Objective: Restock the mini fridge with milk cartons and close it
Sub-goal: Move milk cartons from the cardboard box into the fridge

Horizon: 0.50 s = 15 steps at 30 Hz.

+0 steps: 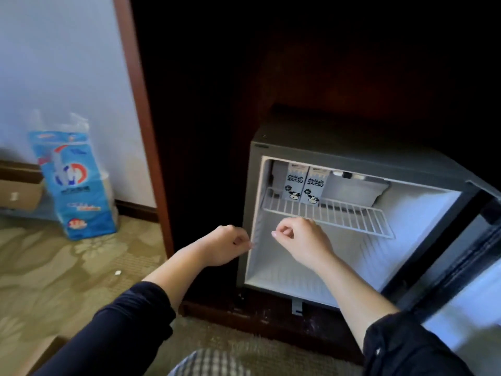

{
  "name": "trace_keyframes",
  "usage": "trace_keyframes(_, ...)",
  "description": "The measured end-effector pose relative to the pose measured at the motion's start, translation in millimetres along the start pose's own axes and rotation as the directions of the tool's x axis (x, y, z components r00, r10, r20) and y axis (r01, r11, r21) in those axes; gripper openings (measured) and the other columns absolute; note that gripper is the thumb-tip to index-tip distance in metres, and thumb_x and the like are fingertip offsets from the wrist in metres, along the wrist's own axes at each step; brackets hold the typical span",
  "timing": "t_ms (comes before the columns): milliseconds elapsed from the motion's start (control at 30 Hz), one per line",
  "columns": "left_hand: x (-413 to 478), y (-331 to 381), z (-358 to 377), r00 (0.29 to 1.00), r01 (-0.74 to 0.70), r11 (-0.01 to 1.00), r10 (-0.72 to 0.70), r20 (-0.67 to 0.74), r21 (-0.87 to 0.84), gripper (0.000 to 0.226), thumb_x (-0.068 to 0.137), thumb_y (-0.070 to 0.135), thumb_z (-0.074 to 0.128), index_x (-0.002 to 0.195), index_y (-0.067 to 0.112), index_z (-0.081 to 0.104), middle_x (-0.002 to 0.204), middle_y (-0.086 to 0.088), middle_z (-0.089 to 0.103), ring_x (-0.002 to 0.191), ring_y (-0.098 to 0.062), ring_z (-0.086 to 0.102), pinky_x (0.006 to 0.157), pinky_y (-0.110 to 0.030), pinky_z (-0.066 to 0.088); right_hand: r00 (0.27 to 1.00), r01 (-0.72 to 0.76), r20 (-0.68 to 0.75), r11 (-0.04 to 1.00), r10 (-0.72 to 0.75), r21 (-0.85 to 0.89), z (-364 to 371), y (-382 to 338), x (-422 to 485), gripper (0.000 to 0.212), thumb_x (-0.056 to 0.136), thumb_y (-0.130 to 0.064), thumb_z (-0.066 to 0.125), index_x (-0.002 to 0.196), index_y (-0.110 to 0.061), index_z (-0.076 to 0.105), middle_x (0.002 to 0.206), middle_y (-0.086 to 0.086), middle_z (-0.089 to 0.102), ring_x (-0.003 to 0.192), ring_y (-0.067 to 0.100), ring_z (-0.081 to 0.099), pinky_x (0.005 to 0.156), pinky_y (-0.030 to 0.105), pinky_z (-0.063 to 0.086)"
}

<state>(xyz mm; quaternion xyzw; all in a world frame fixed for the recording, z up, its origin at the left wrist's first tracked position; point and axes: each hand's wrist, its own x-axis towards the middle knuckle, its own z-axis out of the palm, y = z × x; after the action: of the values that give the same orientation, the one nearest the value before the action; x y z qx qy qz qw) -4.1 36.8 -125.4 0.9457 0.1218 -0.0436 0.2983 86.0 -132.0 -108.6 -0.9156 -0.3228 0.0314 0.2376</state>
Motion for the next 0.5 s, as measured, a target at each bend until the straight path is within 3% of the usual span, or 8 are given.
trace_keyframes(133,-58,-32,-15,0.993,0.107,0.994,-0.108,0.050,0.025,0.030,0.094,0.036,0.049,0.111,0.016,0.063,0.113,-0.006,0.065,0.104,-0.021,0.061,0.096,-0.038,0.047,0.974,0.135,0.192,0.989,-0.120,-0.068,14,-54,-24,0.016,0.091,-0.037,0.056,0.091,-0.025,0.066,0.082,-0.012,0.062,0.081,0.013,0.059,0.064,0.027,0.043)
trace_keyframes(300,-131,-85,-20,0.961,0.245,0.963,-0.256,0.105,0.111,0.037,0.094,0.040,0.047,0.119,0.014,0.059,0.120,-0.006,0.061,0.110,-0.023,0.056,0.093,-0.030,0.045,0.872,0.272,0.445,0.958,-0.205,-0.092,53,-130,-51,0.021,0.090,-0.035,0.058,0.106,-0.024,0.065,0.104,-0.002,0.066,0.097,0.020,0.061,0.087,0.039,0.052)
trace_keyframes(500,-206,-158,-4,0.891,0.428,0.897,-0.439,0.117,0.106,0.040,0.094,0.039,0.047,0.123,0.013,0.056,0.122,-0.007,0.059,0.112,-0.024,0.055,0.092,-0.029,0.042,0.778,0.369,0.579,0.924,-0.245,-0.104,124,-206,-80,0.022,0.090,-0.035,0.059,0.108,-0.023,0.065,0.110,0.001,0.066,0.101,0.022,0.061,0.084,0.036,0.052)
